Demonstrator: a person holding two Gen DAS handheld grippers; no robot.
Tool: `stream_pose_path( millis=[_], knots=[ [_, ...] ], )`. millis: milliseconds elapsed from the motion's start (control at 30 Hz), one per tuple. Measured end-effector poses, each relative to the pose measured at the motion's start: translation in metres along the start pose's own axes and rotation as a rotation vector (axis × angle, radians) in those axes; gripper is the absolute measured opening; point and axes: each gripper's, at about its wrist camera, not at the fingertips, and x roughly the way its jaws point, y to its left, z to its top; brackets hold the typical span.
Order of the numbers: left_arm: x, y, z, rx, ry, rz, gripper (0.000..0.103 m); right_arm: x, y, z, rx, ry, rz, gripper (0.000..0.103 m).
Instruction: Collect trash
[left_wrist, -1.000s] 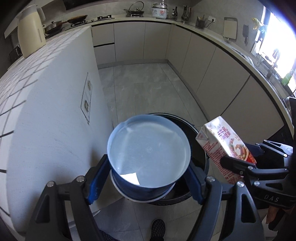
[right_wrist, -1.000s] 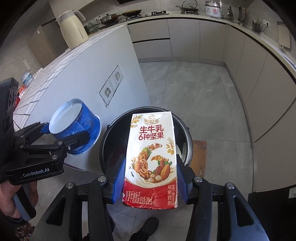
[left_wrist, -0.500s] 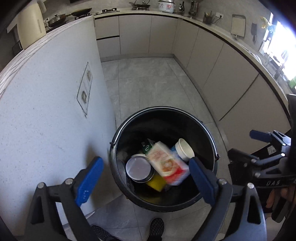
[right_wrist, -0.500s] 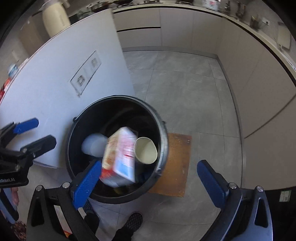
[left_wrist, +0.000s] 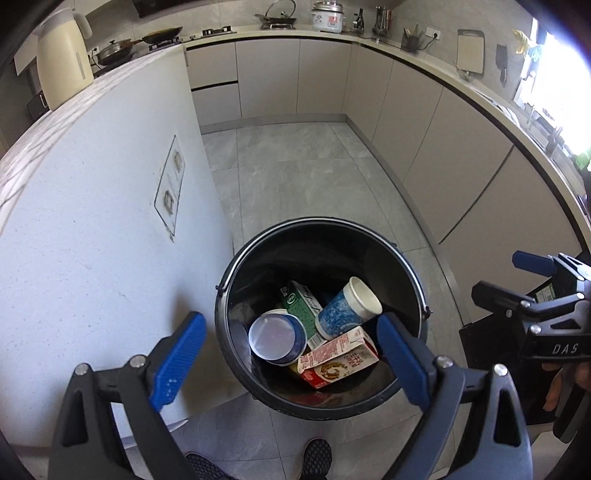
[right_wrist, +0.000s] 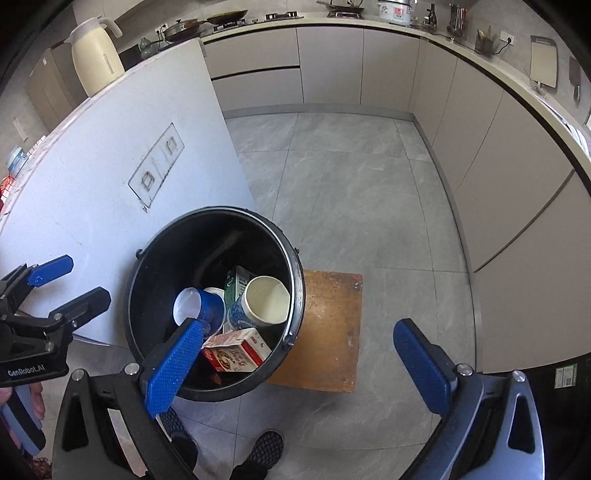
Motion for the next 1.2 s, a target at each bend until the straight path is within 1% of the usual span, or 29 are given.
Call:
stream_pose_path(
  millis=[467, 667, 733, 800, 867, 933, 1000, 1067, 1133, 1200],
  knots=[
    [-0.013, -0.003, 0.001, 0.012, -0.027, -0.017, 0.095, -0.03, 0.016, -0.001, -0.022, -0.044, -0.014, 0.103],
    [-0.024, -0.006, 0.003, 0.024, -0.035, -0.013, 0.095, -0.046, 0.02, -0.001, -0.024, -0.066, -0.024, 0.103],
    [-0.034, -0.006, 0.006, 0.032, -0.045, -0.009, 0.095, -0.052, 0.021, -0.001, -0.015, -0.068, -0.039, 0.103],
    [-0.047, -0.006, 0.01, 0.04, -0.055, 0.0, 0.095, -0.067, 0.022, 0.0, 0.0, -0.086, -0.047, 0.103],
    [-0.059, -0.004, 0.014, 0.041, -0.056, -0.002, 0.095, -0.084, 0.025, 0.0, -0.002, -0.113, -0.075, 0.103],
    [-0.072, -0.002, 0.017, 0.048, -0.068, 0.004, 0.095, -0.099, 0.029, -0.001, -0.002, -0.128, -0.077, 0.103],
    [-0.088, 0.0, 0.019, 0.065, -0.098, 0.024, 0.095, -0.114, 0.034, -0.002, 0.004, -0.14, -0.081, 0.103],
    [-0.097, 0.002, 0.019, 0.071, -0.109, 0.023, 0.095, -0.128, 0.042, -0.003, -0.001, -0.15, -0.08, 0.103],
    [-0.108, 0.006, 0.019, 0.07, -0.124, 0.018, 0.095, -0.139, 0.049, -0.004, -0.003, -0.153, -0.104, 0.103],
    [-0.118, 0.011, 0.018, 0.068, -0.135, 0.02, 0.095, -0.151, 0.055, -0.006, 0.013, -0.165, -0.101, 0.103]
  ],
)
